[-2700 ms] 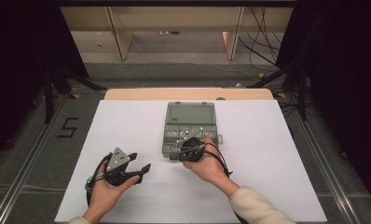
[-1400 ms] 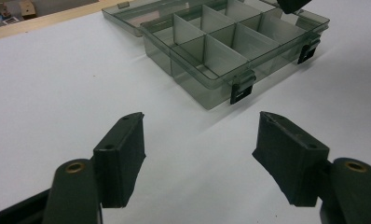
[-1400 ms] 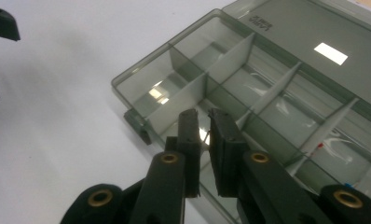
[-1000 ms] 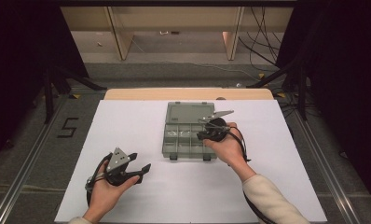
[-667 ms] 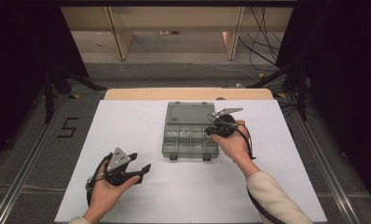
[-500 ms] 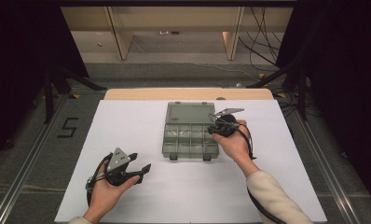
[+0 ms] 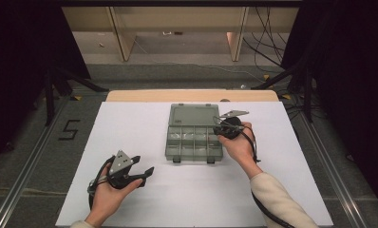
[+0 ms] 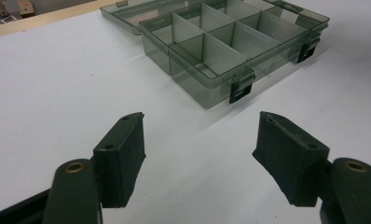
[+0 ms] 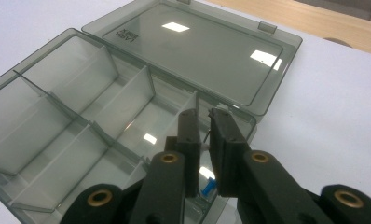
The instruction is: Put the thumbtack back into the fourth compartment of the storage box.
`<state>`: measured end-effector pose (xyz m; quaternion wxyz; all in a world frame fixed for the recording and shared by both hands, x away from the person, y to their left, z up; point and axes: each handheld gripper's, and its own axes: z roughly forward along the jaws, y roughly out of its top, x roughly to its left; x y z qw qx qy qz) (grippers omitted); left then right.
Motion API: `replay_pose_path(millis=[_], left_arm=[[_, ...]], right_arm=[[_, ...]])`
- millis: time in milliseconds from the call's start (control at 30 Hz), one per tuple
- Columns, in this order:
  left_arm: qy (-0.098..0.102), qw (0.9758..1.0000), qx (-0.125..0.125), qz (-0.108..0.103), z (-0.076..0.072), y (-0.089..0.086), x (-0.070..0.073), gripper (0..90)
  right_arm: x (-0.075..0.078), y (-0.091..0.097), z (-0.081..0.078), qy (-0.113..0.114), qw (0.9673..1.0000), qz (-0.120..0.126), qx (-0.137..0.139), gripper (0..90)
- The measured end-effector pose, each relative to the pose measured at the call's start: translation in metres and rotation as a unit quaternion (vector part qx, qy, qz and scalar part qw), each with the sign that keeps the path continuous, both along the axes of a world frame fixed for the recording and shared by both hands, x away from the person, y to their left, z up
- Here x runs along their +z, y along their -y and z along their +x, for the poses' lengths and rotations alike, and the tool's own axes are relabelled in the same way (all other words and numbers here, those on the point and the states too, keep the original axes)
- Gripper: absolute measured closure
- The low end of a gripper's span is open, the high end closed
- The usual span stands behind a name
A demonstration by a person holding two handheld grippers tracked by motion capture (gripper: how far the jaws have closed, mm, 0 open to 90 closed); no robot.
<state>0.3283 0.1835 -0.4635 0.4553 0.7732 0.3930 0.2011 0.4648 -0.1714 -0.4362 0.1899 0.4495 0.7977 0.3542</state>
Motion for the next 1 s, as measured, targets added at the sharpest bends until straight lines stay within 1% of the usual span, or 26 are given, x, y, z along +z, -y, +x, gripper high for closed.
replay_pose_path(millis=[33,100,133,167,200,233,300,367,400,467,533,567,600,633,667,733,767,800,833,867,900,933,1000], left_arm=[[0.0,1.0,0.0,0.0,0.0,0.0,0.0,32.2],[-0.002,1.0,-0.002,-0.001,0.0,0.0,0.0,32.2],[-0.004,1.0,0.003,-0.005,0.0,0.0,-0.001,32.2],[-0.004,1.0,0.002,-0.005,0.0,0.0,-0.001,32.3],[-0.004,1.0,0.002,-0.005,0.0,0.0,-0.001,32.2],[-0.004,1.0,0.002,-0.005,0.0,0.0,-0.001,32.2],[-0.005,1.0,0.002,-0.005,0.0,0.001,-0.001,32.2],[-0.004,1.0,0.002,-0.004,0.0,0.0,0.0,32.2],[0.0,1.0,0.0,0.0,0.0,0.0,0.0,32.2],[0.002,1.0,-0.001,0.002,0.0,-0.001,0.0,32.3],[0.001,1.0,0.0,0.002,0.0,-0.001,0.0,32.2],[0.001,1.0,0.0,0.002,0.0,-0.001,0.0,32.2],[0.001,1.0,0.0,0.002,0.0,-0.001,0.0,32.2],[0.0,1.0,0.001,0.002,0.0,-0.001,0.0,32.2],[-0.001,1.0,0.003,0.001,-0.001,-0.001,0.001,32.3],[-0.003,1.0,0.005,-0.003,-0.001,-0.001,0.0,32.3],[-0.002,1.0,0.004,-0.003,-0.001,-0.001,0.0,32.2],[-0.002,1.0,0.004,-0.003,-0.001,-0.001,0.0,32.3],[-0.004,1.0,0.004,-0.004,-0.002,0.0,0.0,32.3],[-0.002,1.0,0.002,-0.003,-0.002,0.0,0.0,32.2],[-0.002,1.0,0.002,-0.003,-0.002,0.0,0.0,32.3],[-0.004,1.0,0.001,-0.007,-0.002,0.0,0.0,32.2],[-0.004,1.0,0.0,-0.007,-0.002,0.0,0.0,32.3]], right_arm=[[0.002,-0.001,-0.001,-0.012,0.9998,0.008,-0.01,83.4],[0.001,-0.001,0.0,-0.011,0.9999,0.006,-0.008,83.3],[0.001,-0.001,0.0,-0.011,0.9999,0.004,-0.008,83.2],[0.001,-0.001,0.0,-0.011,0.9999,0.002,-0.008,83.2],[-0.001,0.001,0.0,-0.001,1.0,-0.01,0.001,83.1],[-0.001,0.0,0.0,-0.004,1.0,-0.006,-0.004,82.8],[-0.002,-0.001,0.0,-0.004,1.0,-0.007,-0.003,82.6],[-0.002,-0.002,0.0,-0.01,0.9999,-0.008,-0.005,81.6],[-0.003,-0.002,0.0,-0.007,0.9999,-0.007,-0.005,80.7],[-0.002,-0.002,0.0,-0.007,1.0,-0.006,-0.001,78.0],[-0.002,-0.001,0.0,-0.008,1.0,-0.004,-0.002,75.4],[-0.002,-0.001,0.001,-0.003,1.0,-0.008,0.003,74.1],[-0.001,-0.001,0.0,-0.01,0.9999,-0.005,0.0,73.1],[-0.003,-0.001,0.001,-0.001,1.0,-0.004,0.003,71.6],[-0.001,0.001,0.001,-0.004,1.0,-0.008,0.002,69.1],[0.0,0.002,0.0,-0.007,0.9999,0.007,-0.007,63.9],[0.001,0.003,-0.001,-0.008,0.9999,0.011,-0.007,61.2],[0.001,0.003,-0.001,-0.008,0.9999,0.011,-0.007,61.2],[0.0,0.005,-0.001,-0.003,1.0,0.009,-0.002,58.3],[0.001,0.008,-0.003,-0.003,0.9998,0.02,-0.004,52.9],[0.001,0.008,-0.003,-0.003,0.9998,0.02,-0.004,52.9],[0.001,0.012,-0.004,-0.001,0.9997,0.025,-0.006,49.3],[0.0,0.016,-0.005,0.007,0.9993,0.036,-0.006,46.0]])
